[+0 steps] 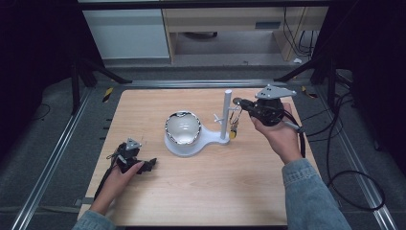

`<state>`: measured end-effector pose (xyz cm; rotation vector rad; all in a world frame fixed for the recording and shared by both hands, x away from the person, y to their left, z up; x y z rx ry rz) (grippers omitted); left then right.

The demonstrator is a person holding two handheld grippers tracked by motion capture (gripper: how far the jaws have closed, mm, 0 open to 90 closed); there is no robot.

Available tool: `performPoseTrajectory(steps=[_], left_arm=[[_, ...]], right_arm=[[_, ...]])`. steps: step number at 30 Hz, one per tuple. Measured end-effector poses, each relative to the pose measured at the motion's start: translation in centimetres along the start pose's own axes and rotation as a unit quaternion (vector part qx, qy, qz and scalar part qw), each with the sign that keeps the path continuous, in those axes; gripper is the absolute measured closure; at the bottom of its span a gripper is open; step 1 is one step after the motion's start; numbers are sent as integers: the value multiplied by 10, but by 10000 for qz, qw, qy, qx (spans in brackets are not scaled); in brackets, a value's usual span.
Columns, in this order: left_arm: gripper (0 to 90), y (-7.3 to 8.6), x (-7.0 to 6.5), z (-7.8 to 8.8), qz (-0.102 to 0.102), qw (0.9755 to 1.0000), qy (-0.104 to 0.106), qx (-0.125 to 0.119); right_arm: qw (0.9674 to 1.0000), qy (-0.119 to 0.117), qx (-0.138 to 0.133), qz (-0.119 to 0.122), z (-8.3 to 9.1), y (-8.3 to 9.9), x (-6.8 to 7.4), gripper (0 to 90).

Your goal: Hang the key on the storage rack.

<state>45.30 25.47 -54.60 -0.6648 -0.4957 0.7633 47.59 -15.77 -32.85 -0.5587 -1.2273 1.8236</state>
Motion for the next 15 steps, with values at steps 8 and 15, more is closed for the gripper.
performPoseTrajectory(steps=[8,15], left_arm=[[0,0,0,0,0,10000,-1,-1],[0,0,0,0,-2,10000,-1,0]], right_arm=[[10000,-29,29,-51,-3,0,-3,858],[9999,-63,81,-112,-6,1,-6,857]])
Point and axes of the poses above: each handheld gripper's, and its own axes: z roughly backward along the jaws, y roughly out of its underside, x roughly to its left, the point moved 4 cm from there along -z, roughly forward along the jaws, and after that the axes turned 14 degrees about -z, right-handed, at the moved point
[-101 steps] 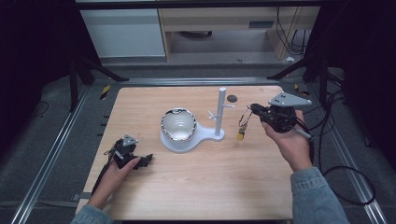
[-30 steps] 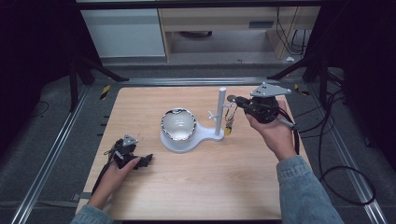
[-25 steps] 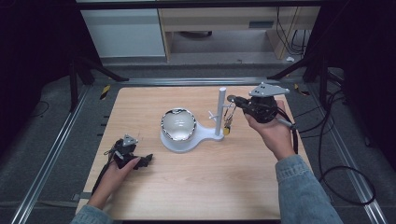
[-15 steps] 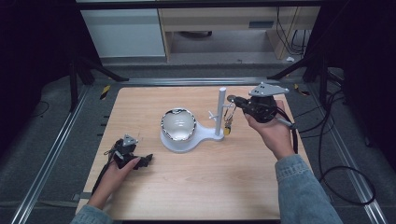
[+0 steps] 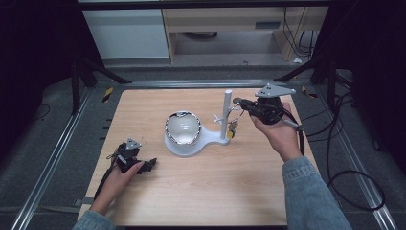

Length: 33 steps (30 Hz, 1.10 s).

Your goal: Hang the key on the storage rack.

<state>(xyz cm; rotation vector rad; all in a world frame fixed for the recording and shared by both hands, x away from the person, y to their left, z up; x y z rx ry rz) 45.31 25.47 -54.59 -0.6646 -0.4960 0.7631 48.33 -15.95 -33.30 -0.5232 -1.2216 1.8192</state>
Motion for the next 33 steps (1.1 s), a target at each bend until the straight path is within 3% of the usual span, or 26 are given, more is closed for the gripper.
performPoseTrajectory(steps=[33], left_arm=[[0,0,0,0,2,10000,1,0]], right_arm=[[9988,-327,183,-321,-13,4,-16,854]])
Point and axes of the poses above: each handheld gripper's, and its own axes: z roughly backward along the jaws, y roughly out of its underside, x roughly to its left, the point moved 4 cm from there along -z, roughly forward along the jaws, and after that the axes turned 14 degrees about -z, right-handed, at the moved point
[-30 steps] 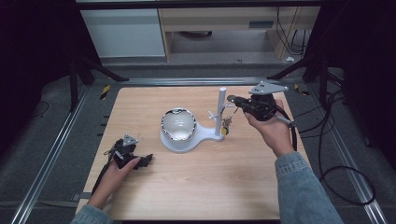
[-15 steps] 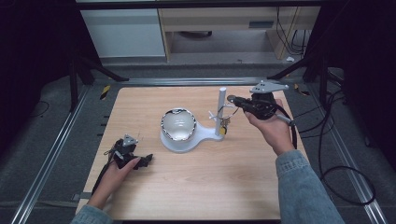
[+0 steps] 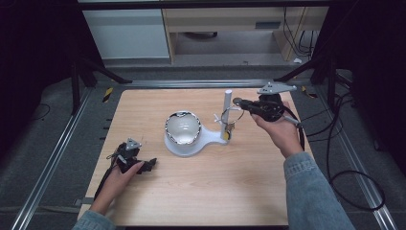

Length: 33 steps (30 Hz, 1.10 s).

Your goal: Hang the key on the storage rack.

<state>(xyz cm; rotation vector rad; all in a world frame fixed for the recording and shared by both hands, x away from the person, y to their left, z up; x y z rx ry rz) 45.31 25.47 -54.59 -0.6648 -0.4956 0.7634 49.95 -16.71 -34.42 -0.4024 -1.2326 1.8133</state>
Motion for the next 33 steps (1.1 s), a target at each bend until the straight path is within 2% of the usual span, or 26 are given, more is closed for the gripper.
performPoseTrajectory(steps=[18,33], left_arm=[[0,0,0,0,-2,10000,0,2],[0,0,0,0,1,10000,0,4]], right_arm=[[9999,-35,63,-151,-2,1,-6,845],[9997,39,52,-252,-1,1,-13,832]])
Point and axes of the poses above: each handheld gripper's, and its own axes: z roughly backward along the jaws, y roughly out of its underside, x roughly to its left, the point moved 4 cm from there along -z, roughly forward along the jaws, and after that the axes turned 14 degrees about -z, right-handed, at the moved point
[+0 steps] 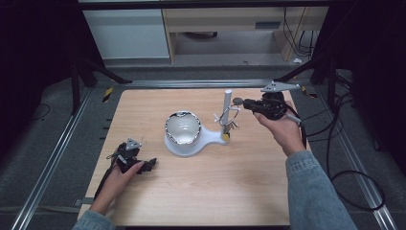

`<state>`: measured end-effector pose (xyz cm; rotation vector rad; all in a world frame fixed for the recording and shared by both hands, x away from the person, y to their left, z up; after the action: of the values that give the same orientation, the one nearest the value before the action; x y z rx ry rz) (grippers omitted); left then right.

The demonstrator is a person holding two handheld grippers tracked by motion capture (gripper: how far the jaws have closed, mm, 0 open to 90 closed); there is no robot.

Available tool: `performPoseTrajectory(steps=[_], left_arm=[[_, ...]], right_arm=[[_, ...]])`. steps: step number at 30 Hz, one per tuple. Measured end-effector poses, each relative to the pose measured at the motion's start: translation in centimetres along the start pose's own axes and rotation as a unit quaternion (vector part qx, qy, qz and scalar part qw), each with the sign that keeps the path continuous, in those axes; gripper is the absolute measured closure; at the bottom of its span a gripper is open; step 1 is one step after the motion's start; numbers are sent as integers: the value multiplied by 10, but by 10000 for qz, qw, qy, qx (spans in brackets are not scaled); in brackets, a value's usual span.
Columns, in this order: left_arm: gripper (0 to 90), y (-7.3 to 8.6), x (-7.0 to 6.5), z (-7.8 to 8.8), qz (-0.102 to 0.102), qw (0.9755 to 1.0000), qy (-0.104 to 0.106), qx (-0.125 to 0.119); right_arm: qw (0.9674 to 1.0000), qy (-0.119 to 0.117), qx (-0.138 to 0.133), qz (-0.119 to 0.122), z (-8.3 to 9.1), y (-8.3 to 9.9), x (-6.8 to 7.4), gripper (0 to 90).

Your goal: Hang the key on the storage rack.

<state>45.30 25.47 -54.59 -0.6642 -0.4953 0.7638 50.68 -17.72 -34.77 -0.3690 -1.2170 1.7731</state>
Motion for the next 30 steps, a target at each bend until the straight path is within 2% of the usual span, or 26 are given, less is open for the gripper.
performPoseTrajectory(steps=[7,13,16,18,24,25,28,29,30], left_arm=[[0,0,0,0,1,10000,-1,-6],[0,0,0,0,-1,10000,0,-3],[0,0,0,0,-13,10000,1,7],[0,0,0,0,-13,10000,1,7],[0,0,0,0,-7,10000,-1,7],[0,0,0,0,-8,10000,-1,7],[0,0,0,0,-8,10000,-1,7],[0,0,0,0,-9,10000,-2,7],[0,0,0,0,-9,10000,-1,7]], right_arm=[[10000,61,-11,-34,0,0,-3,823],[9998,191,-63,-75,1,-1,-6,734],[9992,364,-87,-109,3,-2,-10,650],[9991,396,-87,-137,3,-2,-12,633],[9980,591,-106,-181,7,-2,-17,488],[9980,591,-106,-181,7,-2,-17,488],[9971,726,-123,-187,9,-2,-19,381],[9971,726,-123,-187,9,-2,-19,381],[9964,811,-125,-210,10,-2,-21,324]])
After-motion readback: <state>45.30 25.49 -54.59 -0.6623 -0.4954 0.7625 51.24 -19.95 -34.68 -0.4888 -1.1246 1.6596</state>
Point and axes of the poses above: each handheld gripper's, and its own axes: z roughly backward along the jaws, y roughly out of its underside, x roughly to its left, the point moved 4 cm from there along -z, roughly forward along the jaws, and after that the axes turned 14 degrees about -z, right-handed, at the moved point
